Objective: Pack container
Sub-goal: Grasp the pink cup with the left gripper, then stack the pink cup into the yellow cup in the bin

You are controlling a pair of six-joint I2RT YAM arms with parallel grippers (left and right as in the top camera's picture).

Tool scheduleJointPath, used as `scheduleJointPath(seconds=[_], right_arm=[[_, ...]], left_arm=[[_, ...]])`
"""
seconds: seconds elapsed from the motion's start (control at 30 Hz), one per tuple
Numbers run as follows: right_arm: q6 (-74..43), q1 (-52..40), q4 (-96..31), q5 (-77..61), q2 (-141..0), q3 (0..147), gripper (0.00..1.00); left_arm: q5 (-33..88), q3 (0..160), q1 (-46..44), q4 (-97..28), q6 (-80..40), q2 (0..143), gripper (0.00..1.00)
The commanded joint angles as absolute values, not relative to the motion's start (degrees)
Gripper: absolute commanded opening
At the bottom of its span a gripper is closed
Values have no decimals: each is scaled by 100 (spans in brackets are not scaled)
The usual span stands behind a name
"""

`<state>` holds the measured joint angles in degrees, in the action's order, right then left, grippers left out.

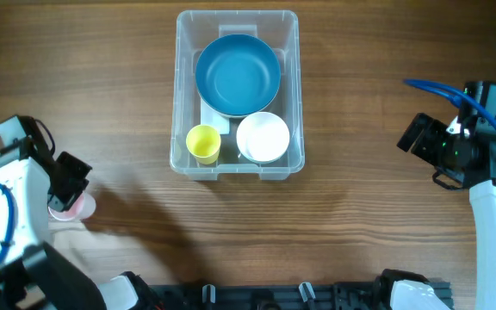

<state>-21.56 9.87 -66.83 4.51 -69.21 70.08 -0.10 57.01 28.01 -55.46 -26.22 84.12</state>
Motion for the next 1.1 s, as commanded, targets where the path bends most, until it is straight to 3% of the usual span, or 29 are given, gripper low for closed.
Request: scheduleJointPath(seconds=[0.0,0.13,0.27,0.43,0.77,0.8,0.87,1.07], right_arm=[[-2102,1004,-6683,399,-6917,7000,100],[-2102,1004,-6685,399,-6917,7000,100],[-2099,1004,-6685,399,-6917,7000,100],[-2102,1004,-6683,397,-6917,7000,100],[-2102,1004,-6681,399,-6917,7000,100],[-2102,1004,-6672,399,-6917,7000,100],[-2102,1004,-6676,399,-6917,7000,100],[-2099,1004,-6692,401,-6917,7000,100]], left_arm=[[60,6217,2305,-5848,-2620,7865,4],[19,6796,1450,-6337,-2908,7516,4],[14,8162,-250,-6921,-3063,7478,4],[-486,8875,-2246,-6630,-3395,8044,4],[-480,8875,-2716,-6501,-3339,9924,5],[-482,8875,-2716,-6486,-3282,9924,30],[-480,8875,-2709,-6499,-3175,9922,48],[-878,9148,-2080,-6956,-3175,9295,56]])
